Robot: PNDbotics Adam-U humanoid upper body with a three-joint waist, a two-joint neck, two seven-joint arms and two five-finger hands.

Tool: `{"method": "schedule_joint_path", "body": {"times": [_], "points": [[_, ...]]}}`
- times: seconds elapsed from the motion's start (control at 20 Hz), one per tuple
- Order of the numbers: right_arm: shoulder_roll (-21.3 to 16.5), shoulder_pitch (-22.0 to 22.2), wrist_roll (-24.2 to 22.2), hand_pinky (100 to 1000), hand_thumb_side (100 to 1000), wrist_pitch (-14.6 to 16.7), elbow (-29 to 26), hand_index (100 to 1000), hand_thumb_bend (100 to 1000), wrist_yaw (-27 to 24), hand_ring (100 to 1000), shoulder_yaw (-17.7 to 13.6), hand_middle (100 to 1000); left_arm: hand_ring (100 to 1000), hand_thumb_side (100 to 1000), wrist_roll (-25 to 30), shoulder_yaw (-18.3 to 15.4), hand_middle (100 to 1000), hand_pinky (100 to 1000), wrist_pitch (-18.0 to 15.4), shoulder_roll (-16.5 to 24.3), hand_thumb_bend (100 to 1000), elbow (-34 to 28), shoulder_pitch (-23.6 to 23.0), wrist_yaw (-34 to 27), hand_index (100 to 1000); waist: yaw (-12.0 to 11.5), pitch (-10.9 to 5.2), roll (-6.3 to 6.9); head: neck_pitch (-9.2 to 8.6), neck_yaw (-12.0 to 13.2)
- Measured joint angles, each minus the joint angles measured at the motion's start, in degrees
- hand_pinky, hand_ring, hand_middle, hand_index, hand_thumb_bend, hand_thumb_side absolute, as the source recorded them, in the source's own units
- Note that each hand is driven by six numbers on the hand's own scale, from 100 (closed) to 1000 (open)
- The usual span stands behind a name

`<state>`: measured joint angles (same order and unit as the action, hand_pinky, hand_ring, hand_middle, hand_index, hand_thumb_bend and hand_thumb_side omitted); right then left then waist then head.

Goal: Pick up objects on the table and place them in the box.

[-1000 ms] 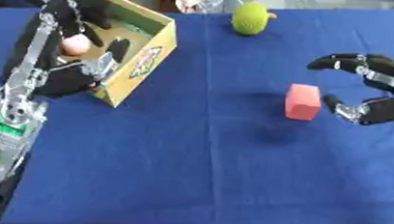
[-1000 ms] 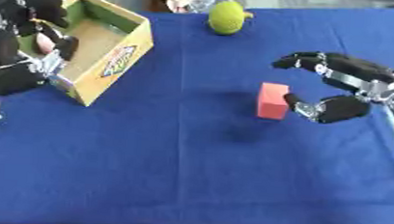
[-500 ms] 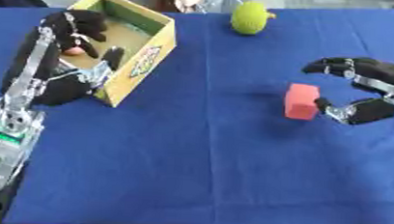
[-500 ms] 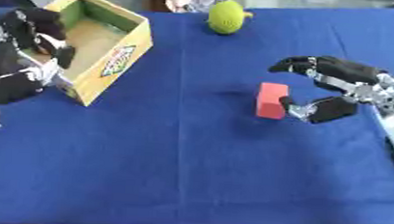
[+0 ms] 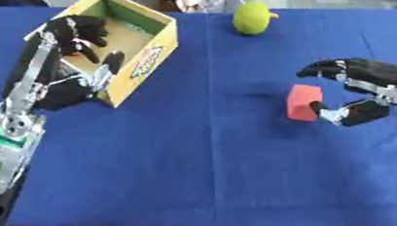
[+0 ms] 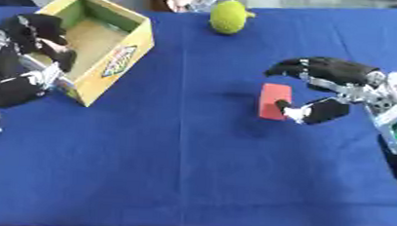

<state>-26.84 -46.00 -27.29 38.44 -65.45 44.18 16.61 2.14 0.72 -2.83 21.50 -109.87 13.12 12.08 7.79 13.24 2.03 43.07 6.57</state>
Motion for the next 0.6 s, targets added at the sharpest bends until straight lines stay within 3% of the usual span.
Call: {"method": "schedule_joint_path", "body": {"times": [0.6], "points": [[1.6,-0.4,-0.1,889,641,0.4,3.8,974,100,2.8,915,-0.7,899,630,404,0.2,0.0,621,490,0.1,-0.5,402,0.0,-0.1,0.0,767,-0.4,0.05,0.09,0.19,-0.6]]}}
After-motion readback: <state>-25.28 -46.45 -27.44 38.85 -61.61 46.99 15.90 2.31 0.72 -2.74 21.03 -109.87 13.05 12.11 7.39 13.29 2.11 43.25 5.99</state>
